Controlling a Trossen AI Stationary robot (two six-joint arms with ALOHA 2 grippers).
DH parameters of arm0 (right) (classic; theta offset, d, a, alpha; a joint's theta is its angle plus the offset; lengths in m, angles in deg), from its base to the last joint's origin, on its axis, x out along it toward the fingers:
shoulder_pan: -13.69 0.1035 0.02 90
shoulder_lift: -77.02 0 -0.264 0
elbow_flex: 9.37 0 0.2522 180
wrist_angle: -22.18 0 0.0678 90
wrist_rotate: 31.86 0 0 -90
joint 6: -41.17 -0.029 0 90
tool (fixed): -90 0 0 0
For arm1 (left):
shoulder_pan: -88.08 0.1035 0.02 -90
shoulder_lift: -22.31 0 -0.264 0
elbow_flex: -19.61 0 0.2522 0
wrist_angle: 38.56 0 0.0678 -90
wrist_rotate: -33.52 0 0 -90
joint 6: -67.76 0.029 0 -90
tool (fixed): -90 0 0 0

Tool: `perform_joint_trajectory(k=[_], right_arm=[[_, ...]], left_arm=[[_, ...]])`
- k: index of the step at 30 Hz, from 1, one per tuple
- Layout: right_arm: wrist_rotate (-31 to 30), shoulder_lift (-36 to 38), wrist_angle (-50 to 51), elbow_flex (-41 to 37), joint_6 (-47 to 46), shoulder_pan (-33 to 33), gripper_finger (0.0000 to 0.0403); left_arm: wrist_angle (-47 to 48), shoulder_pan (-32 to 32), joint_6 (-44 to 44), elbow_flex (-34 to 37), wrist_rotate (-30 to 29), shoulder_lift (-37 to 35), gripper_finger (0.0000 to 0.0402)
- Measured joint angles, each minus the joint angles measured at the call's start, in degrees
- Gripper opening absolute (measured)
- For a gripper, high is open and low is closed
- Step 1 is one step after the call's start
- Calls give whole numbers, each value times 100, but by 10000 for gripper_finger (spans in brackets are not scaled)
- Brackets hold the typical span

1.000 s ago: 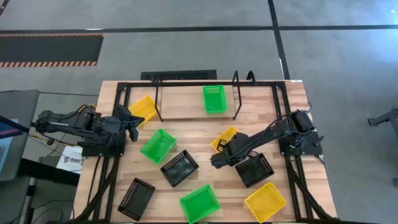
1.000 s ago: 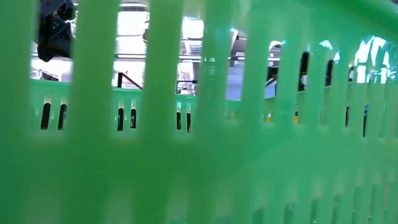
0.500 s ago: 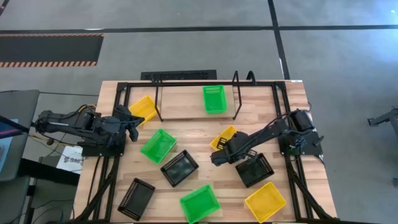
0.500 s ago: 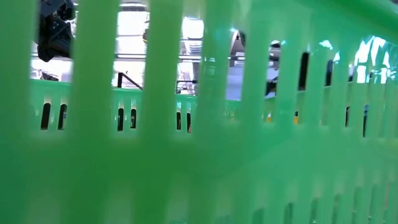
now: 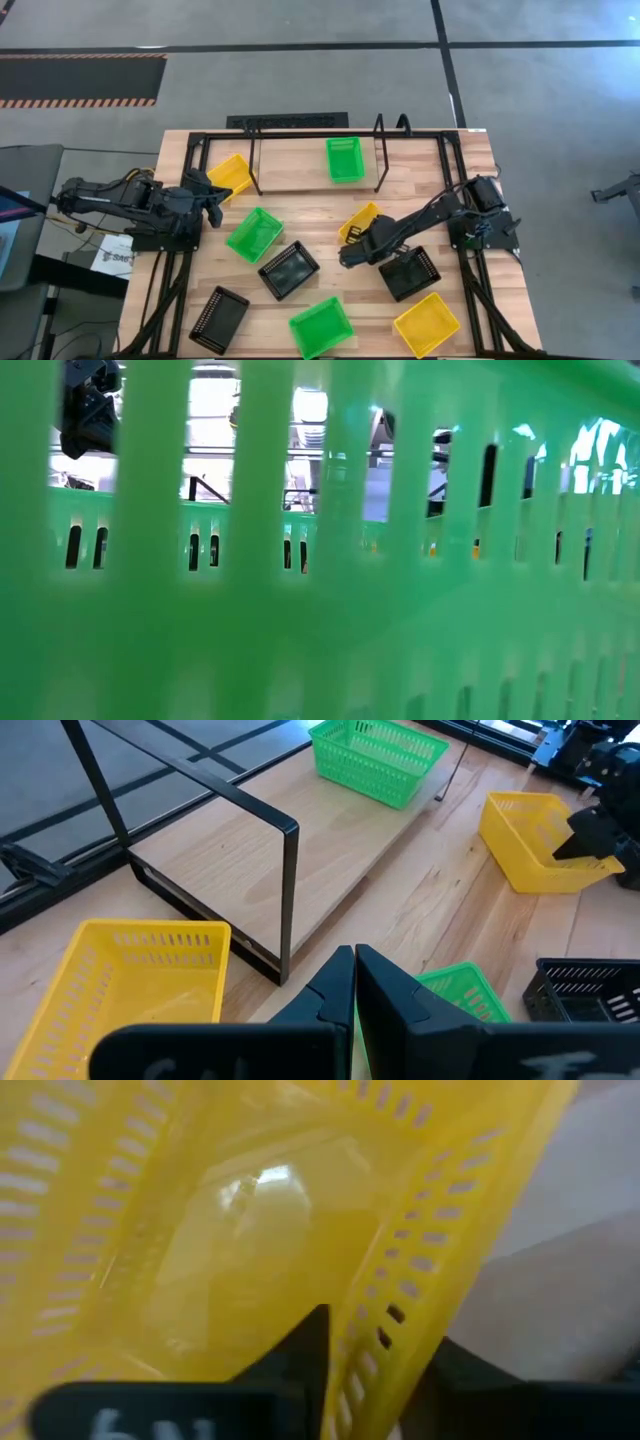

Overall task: Stack baskets on shelf by color
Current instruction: Put the middle yellow bin on the shelf

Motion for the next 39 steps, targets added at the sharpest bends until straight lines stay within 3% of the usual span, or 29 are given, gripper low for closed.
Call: perform_joint_trajectory(k=[3,5,10,18,23,27,31,39], right_arm=[[-7,4,-288,4,394,-4,29],[-27,41,-449,24,666,-6,12],[-135,42,-121,721,1579,-98,5],[-874,44,906,3256,4482,-757,3],[-1305,59,495,4488,6523,-1411,2],[-1323,57,-182,4741,7364,-1974,1],[-996,-39,-736,4745,7748,-2423,1],[291,-736,-1029,4743,8005,-2872,1]], left_arm=[[0,0,-20,-1,0,0,0],[0,0,-35,0,0,-2,0],[0,-2,-39,0,0,-1,0],[0,0,-127,0,1,-1,0],[0,-2,-192,0,1,-2,0],[0,-1,-195,-1,13,-1,0],[13,-2,-195,-1,15,0,0],[19,-2,-504,-1,-14,0,0]])
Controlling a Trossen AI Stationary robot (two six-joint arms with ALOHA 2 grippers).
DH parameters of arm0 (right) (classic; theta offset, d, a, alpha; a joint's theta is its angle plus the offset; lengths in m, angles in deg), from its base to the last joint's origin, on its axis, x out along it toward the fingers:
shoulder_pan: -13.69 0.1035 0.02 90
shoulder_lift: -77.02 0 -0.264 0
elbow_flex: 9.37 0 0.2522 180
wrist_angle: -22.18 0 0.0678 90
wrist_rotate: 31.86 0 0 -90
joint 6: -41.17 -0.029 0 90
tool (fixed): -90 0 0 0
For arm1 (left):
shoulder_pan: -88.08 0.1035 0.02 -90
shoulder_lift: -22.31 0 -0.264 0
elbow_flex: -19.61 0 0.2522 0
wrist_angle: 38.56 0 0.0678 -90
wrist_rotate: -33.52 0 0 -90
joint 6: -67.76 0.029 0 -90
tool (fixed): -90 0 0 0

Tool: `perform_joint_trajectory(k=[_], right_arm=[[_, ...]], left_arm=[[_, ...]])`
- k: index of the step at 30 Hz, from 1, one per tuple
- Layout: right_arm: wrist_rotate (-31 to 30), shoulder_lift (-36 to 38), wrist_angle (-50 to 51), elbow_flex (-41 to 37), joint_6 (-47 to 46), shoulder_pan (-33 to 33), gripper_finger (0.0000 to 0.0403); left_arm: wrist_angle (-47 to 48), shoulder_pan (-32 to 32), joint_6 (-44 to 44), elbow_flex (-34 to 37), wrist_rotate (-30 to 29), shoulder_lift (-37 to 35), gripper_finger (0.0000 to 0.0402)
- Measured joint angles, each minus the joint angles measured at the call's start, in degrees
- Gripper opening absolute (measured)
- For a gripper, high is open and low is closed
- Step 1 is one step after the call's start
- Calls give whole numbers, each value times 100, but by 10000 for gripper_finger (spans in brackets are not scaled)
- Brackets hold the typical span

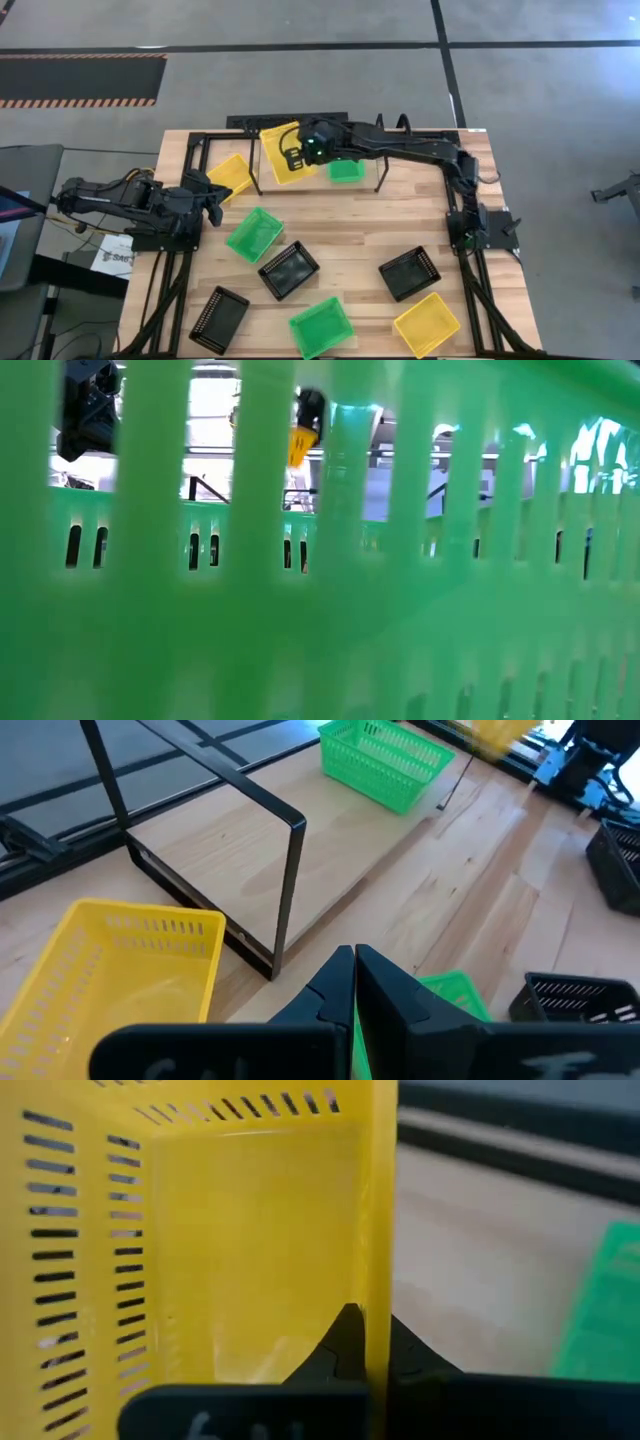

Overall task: Stack baskets on shelf by color
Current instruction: Put the middle yellow bin on the shelf

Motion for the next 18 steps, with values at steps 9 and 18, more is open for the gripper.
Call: perform_joint_trajectory(k=[9,18], right_arm=[[567,-860,88,-9,-15,-284,1],[396,-1049,896,-11,-233,-515,0]], left_arm=[[27,0,-195,2,-86,0,0],[27,0,-302,2,-93,0,0]])
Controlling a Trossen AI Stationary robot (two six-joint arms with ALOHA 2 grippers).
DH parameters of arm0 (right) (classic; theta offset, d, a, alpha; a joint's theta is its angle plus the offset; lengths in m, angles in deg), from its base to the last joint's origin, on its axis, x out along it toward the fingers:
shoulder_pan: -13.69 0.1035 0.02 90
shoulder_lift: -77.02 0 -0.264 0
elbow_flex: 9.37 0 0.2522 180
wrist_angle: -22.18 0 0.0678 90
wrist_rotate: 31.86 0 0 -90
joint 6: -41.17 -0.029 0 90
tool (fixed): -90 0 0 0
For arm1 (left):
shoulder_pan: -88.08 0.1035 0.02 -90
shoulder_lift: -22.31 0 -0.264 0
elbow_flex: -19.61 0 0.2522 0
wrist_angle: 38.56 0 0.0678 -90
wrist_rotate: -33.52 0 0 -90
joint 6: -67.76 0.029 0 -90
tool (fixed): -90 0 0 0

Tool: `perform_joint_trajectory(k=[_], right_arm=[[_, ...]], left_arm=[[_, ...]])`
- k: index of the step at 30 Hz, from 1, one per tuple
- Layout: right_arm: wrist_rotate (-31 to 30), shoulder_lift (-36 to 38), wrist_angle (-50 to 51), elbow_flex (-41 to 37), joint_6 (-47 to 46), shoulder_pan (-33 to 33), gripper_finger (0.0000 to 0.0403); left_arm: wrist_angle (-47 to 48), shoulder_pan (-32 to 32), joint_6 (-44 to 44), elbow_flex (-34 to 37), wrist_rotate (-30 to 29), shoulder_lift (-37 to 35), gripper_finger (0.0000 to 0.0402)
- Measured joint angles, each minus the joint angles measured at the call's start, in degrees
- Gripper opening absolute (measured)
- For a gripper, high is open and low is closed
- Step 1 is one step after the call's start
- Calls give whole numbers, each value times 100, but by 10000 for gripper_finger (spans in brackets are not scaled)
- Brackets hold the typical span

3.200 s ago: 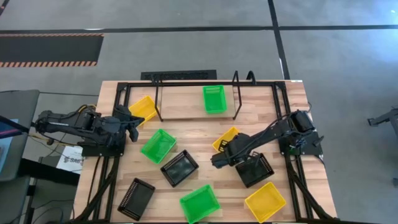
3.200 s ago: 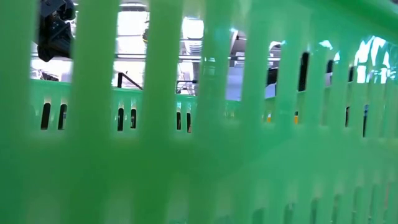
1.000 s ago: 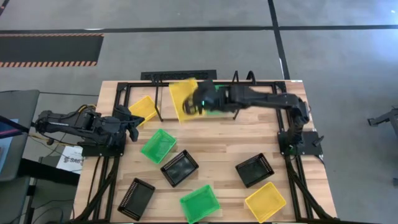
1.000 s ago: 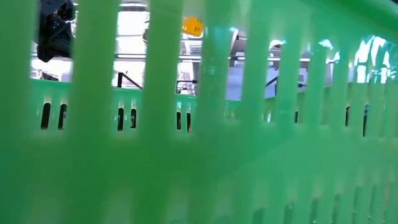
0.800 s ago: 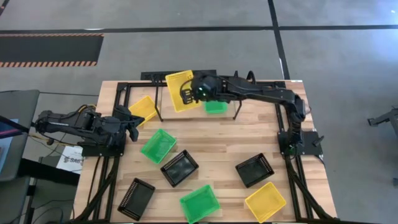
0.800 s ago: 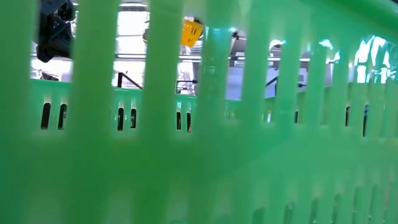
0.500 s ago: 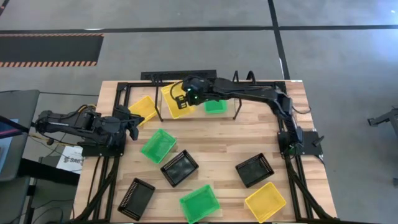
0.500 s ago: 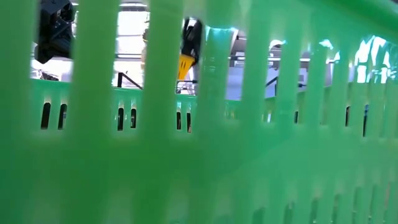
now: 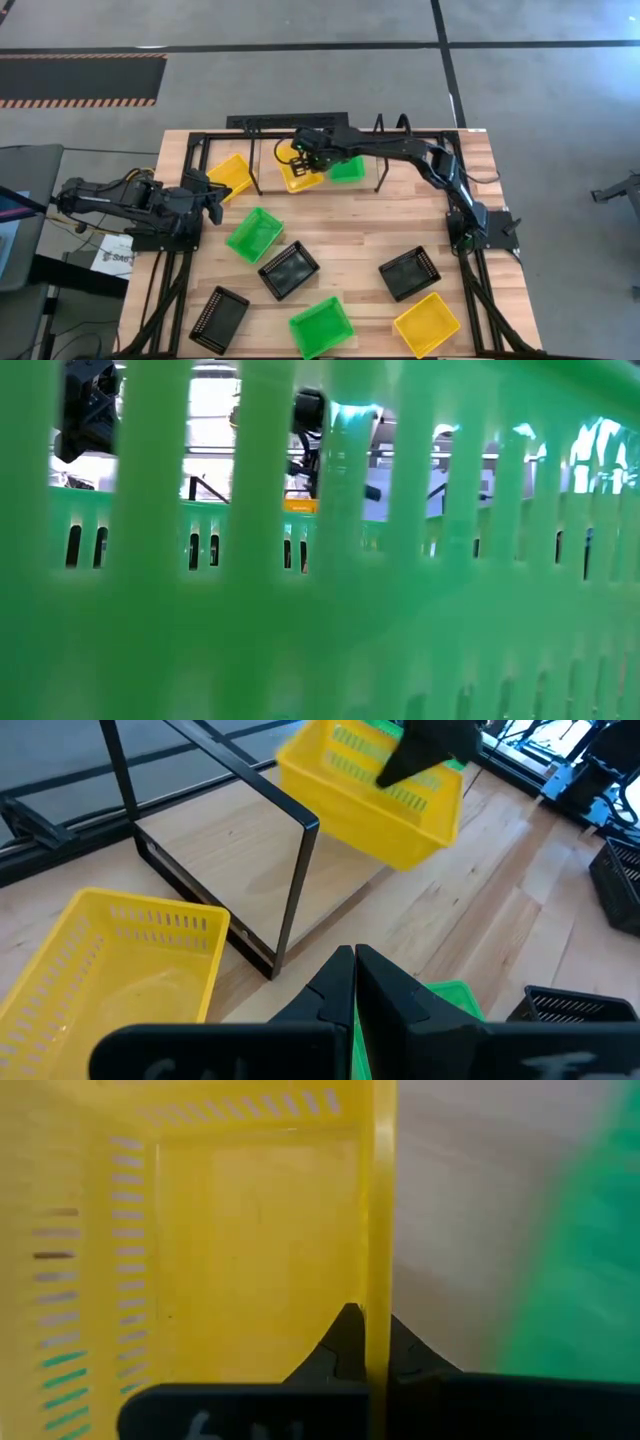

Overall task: Stack baskets on shelf by color
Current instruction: Put the middle yellow bin on the shelf

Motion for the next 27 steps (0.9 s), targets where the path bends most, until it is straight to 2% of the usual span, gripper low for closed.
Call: perform_joint_trajectory(k=[27], right_arm=[[-434,-81,811,9,-386,-195,0]], left_arm=[[2,0,28,0,4,0,0]])
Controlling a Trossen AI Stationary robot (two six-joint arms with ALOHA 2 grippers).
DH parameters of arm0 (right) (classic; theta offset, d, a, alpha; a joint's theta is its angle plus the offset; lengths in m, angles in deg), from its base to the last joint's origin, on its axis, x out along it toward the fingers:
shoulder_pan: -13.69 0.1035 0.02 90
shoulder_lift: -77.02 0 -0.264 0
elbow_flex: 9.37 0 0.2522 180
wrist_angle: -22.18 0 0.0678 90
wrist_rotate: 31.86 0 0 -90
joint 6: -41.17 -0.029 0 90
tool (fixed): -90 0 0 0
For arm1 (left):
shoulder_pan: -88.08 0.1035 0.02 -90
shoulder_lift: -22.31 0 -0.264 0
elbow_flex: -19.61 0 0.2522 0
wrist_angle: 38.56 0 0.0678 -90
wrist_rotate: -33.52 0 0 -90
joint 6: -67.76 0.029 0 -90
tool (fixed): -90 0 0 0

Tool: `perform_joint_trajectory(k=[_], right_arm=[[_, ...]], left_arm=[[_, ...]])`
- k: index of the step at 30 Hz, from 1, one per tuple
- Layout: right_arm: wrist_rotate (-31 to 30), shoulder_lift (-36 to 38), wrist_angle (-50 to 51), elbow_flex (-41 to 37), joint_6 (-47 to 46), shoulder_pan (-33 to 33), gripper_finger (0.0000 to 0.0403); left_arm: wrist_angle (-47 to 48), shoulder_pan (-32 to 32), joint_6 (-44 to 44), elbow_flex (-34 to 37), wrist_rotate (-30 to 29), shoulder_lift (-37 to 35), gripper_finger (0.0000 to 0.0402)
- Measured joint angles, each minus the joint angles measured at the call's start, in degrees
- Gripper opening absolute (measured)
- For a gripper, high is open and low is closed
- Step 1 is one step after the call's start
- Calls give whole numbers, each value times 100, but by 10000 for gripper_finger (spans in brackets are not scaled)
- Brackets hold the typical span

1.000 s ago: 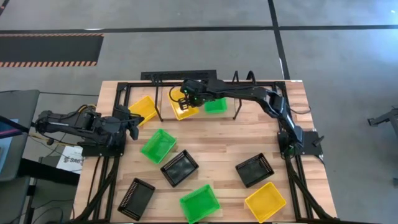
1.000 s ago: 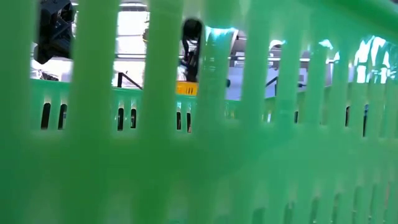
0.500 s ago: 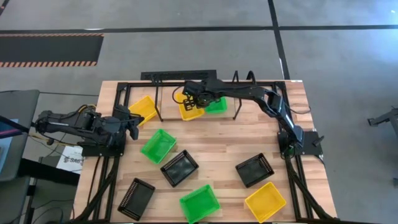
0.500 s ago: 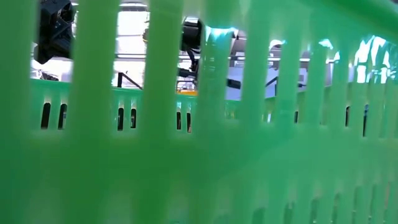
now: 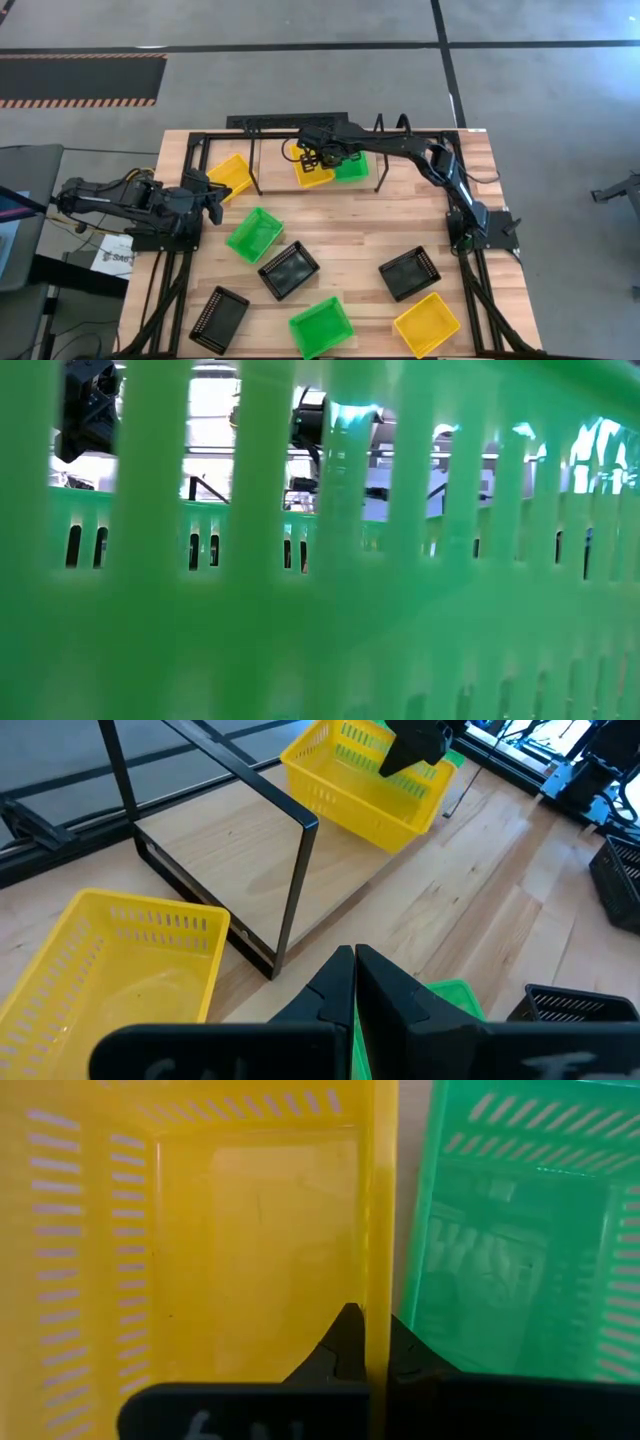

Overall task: Stack baskets on shelf by color
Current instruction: Put the middle yellow bin on the shelf

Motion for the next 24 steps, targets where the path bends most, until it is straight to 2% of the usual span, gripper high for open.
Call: perform_joint_trajectory(k=[5,12,24], right_arm=[[0,0,-1,0,0,-34,0],[20,0,-488,0,0,-1,0],[147,0,-525,0,0,-3,1]], left_arm=[[0,0,0,-1,0,0,0],[1,0,0,0,0,0,0],[0,0,-6,-1,-2,0,0]])
